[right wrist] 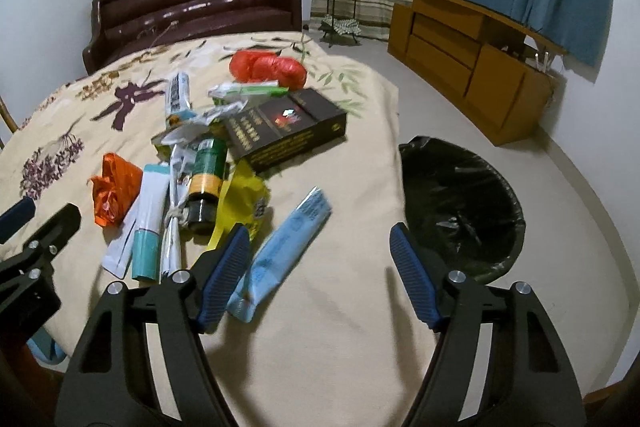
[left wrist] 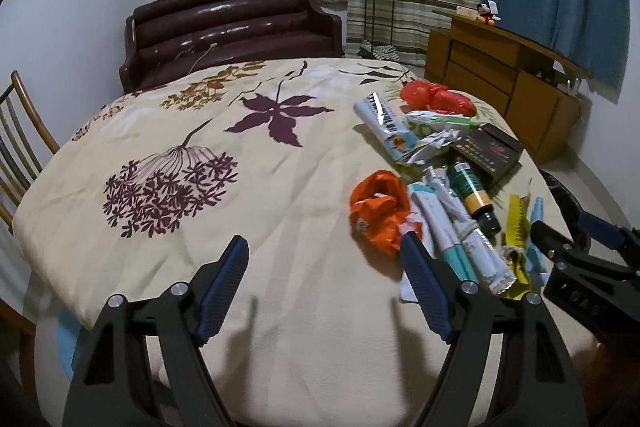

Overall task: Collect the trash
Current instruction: 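Close the right tool on the light blue tube while the left tool approaches the orange bag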

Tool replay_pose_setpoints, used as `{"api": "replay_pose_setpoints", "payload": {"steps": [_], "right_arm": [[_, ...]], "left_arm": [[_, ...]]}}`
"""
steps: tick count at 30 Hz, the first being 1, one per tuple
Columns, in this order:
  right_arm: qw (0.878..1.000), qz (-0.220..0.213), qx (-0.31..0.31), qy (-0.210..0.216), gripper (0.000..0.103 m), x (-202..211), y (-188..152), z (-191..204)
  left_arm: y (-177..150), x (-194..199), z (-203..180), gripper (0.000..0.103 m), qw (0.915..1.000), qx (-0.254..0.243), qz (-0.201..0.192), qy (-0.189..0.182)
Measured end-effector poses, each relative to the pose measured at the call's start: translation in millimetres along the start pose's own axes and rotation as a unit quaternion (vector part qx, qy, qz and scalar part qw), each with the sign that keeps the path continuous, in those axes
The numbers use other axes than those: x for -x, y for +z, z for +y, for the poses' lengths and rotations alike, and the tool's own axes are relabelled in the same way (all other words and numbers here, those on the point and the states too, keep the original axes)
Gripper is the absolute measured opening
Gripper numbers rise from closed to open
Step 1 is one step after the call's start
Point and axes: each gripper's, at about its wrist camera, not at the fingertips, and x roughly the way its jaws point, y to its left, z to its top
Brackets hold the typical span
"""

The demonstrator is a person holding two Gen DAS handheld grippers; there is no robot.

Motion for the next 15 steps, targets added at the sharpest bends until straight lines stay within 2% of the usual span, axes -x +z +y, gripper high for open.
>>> {"api": "replay_pose_setpoints", "payload": {"steps": [5, 10, 12, 15], "right_arm": [[1.0, 0.014, 0.003, -0.009, 0.066, -3.9, -4.9, 2.6], [1.0, 0.023, -0.007, -0.011, 0.056, -6.0, -7.7, -4.8], [1.0, 0.026, -0.011, -0.008, 0.048, -7.1, -8.6, -6.5], [1.0, 0.028, -0.012, -0.001, 0.043, -8.7, -8.2, -6.7]], "left_arm": [[-1.9, -2.4, 9.5, 0.076, 0.9999, 0.008, 0.005, -0.004], [-1.9, -5.9, 13.3, 0.076, 0.9998, 0.016, 0.008, -0.011], [-2.1, -7.2, 12.5, 0.077, 0.9997, 0.015, 0.009, -0.014], [-2.1, -8.9, 11.9, 0.079, 0.9996, 0.018, 0.012, -0.021]]}}
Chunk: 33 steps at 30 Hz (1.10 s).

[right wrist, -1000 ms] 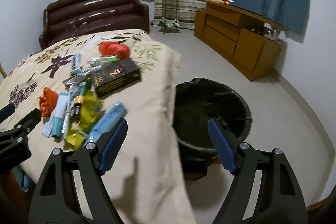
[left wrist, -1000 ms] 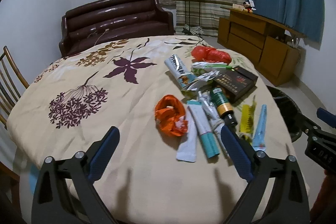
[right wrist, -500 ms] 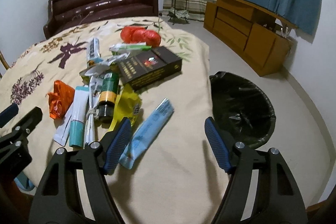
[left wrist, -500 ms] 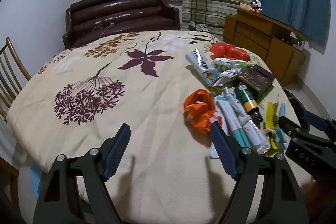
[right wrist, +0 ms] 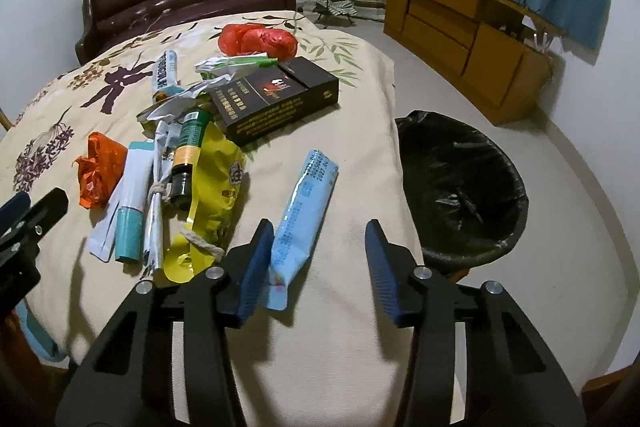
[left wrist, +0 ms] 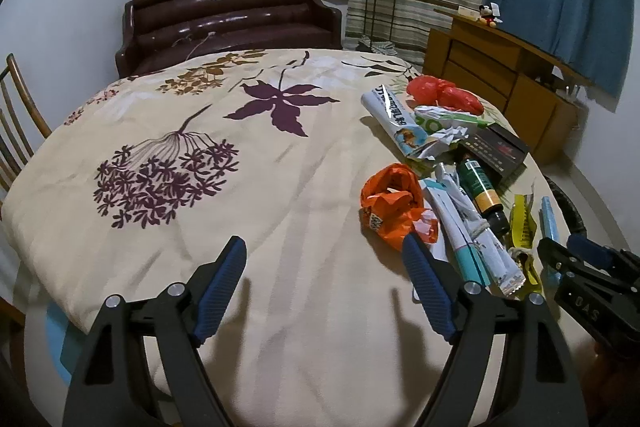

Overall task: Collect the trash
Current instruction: 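Close the right tool on the light blue tube while the left tool approaches the orange bag, then close the left tool on the orange plastic bag while the right tool holds the tube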

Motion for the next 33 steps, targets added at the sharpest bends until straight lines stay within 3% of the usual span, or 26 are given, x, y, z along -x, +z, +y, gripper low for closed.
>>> {"api": "replay_pose_setpoints", "payload": {"steps": [2, 7, 19, 28, 33], "right_arm": [[1.0, -0.003, 0.006, 0.003, 0.031, 0.2, 0.4, 1.6], [1.0, -0.007, 0.008, 0.001, 0.018, 0.4, 1.5, -1.2], [1.0, -0.017, -0.005, 0.025, 0.017, 1.1, 7.6, -12.6], [0.999, -0.016, -0.014, 0.037, 0.017, -2.3, 11.4, -21.5], [0.999, -0.015, -0.015, 0.045, 0.017, -3.4, 13.3, -22.1]], "left_arm": [[0.7, -1.7, 0.1, 0.079, 1.0, 0.004, 0.003, -0.004], [4.4, -5.6, -0.4, 0.081, 0.9998, 0.017, 0.009, -0.009], [16.9, -25.2, -17.2, 0.081, 0.9997, 0.004, 0.021, -0.01], [27.2, -27.2, -19.5, 0.082, 0.9986, 0.024, 0.032, -0.033], [27.7, -34.4, -27.0, 0.084, 0.9991, 0.012, 0.033, -0.023]]}}
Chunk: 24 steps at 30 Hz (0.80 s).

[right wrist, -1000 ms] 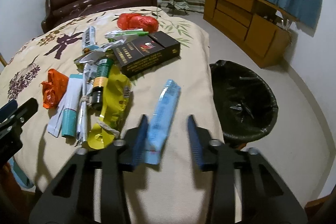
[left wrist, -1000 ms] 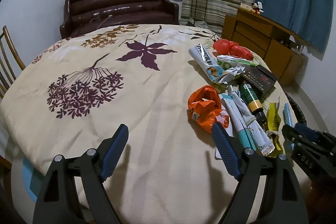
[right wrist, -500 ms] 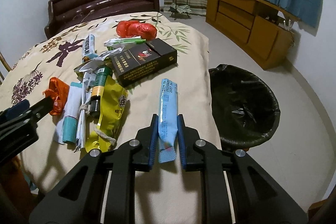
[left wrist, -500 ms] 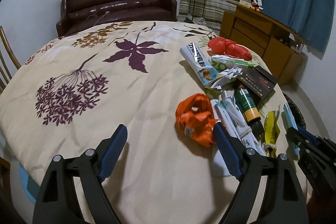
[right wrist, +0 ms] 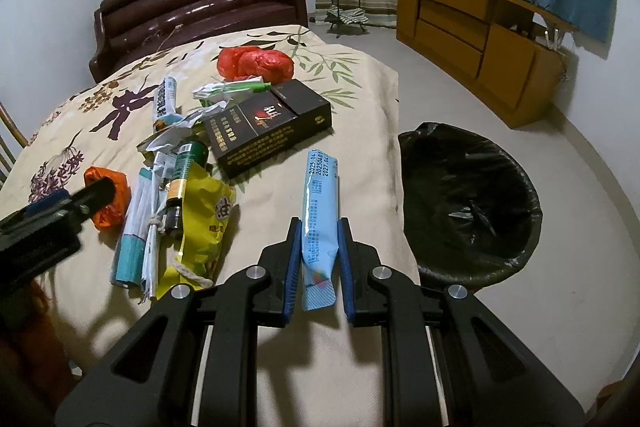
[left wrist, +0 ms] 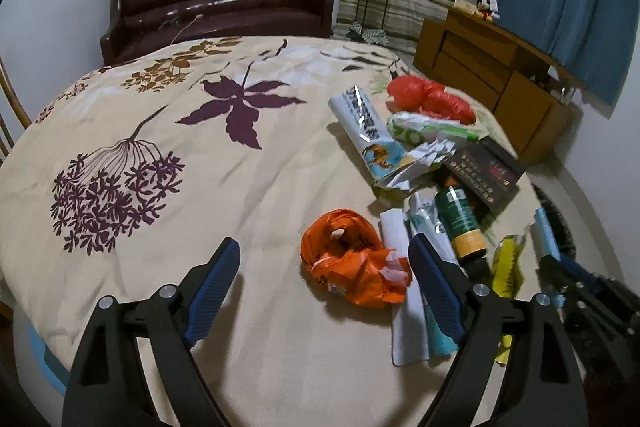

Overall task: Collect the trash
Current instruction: 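Close the left tool on the orange plastic bag while the right tool holds the tube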

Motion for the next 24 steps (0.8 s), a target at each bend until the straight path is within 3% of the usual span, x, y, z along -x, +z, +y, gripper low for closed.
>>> {"api": "replay_pose_setpoints", "payload": {"steps": [4, 7, 9, 15, 24], "right_arm": [[1.0, 0.0, 0.001, 0.004, 0.017, 0.4, 0.6, 0.3], [1.0, 0.001, 0.0, 0.005, 0.017, 0.3, 0.2, 0.7], [1.0, 0.002, 0.0, 0.006, 0.017, 0.6, 0.3, 0.8], [1.0, 0.002, 0.003, 0.006, 0.017, 0.8, -0.1, 2.0], [1.0, -0.006, 0.008, 0.003, 0.017, 5.3, 1.9, 4.8]], "left_arm": [[-0.4, -6.9, 2.0, 0.083, 1.0, 0.001, 0.009, -0.001], [-0.3, -7.6, 4.9, 0.066, 0.9997, 0.001, 0.013, -0.022], [-0.2, -9.0, 8.6, 0.049, 0.999, 0.007, 0.017, -0.04], [-2.4, -6.1, 13.2, 0.044, 0.9989, 0.008, 0.016, -0.044], [1.8, 16.1, 14.7, 0.043, 0.9985, 0.011, -0.016, -0.051]]}}
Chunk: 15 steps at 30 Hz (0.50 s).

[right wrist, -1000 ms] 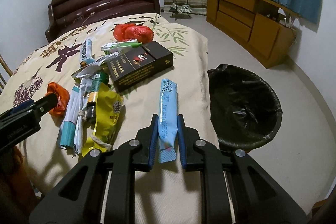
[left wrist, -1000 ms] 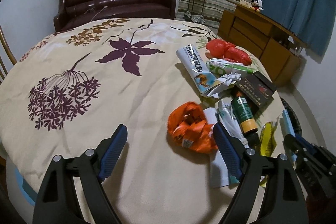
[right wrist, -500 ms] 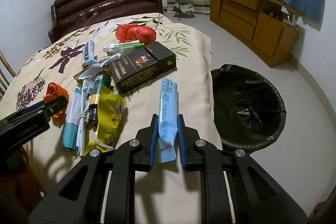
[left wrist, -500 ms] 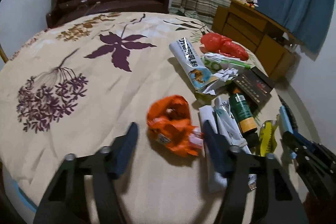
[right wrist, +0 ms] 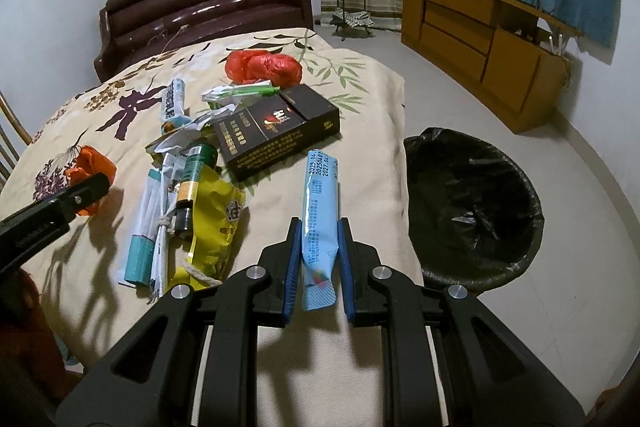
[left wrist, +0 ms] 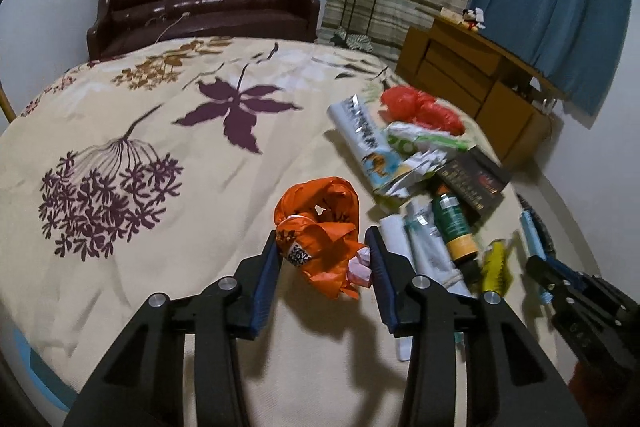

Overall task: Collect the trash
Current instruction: 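Close the left tool on the orange plastic bag while the right tool holds the tube, then carry the orange bag and blue tube over the black trash bin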

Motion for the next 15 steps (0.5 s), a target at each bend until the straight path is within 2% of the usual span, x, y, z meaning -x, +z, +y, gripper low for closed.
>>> {"api": "replay_pose_setpoints", "payload": {"steps": [7, 15], "right_arm": [[1.0, -0.018, -0.006, -0.015, 0.017, 8.6, 9.0, -14.2], [0.998, -0.037, -0.028, -0.053, 0.017, 13.5, 22.0, -58.3]], "left_arm": [[13.3, 12.5, -27.9, 0.043, 0.9991, -0.019, -0.025, -0.027], [25.1, 2.0, -76.7, 0.043, 0.9962, -0.057, -0.032, -0.057]]}}
